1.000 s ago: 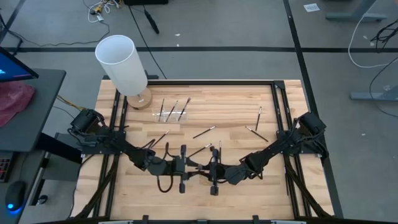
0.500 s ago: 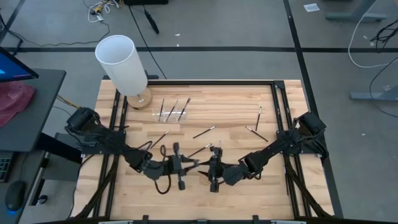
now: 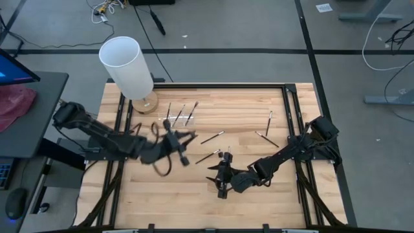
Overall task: Put items in baskets/containers
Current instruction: Put the powder brush into the transparent organizer
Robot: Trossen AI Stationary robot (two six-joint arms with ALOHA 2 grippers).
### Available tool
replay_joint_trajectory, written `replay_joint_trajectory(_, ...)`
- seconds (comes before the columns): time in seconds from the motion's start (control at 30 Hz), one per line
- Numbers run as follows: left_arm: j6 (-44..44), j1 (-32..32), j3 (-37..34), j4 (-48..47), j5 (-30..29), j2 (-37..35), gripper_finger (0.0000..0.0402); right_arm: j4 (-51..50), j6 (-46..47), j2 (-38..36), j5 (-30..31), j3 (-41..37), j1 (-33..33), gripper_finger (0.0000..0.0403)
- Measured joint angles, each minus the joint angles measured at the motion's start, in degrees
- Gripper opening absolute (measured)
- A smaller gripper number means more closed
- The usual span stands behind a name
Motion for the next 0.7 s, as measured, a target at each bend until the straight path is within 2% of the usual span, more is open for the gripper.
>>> replay_joint_trajectory(0.17,-2.1,11.0,-1.2,-2.5,7.9,0.8,0.0053,1.6,0.0,0.0,-0.1,0.0,-0.4,0.0185)
replay_joint_trajectory(0.4,-8.0,24.3,-8.4,-0.4,12.3,1.2,0.0054,1.9,0.0,0.0,-0.1,0.0,-0.4,0.0185)
replay_joint_trajectory(0.7,-10.6,34.4,-20.9,23.4,24.3,4.4,0.0056,3.1,-0.2,0.0,-0.1,0.0,-0.7,0.0185)
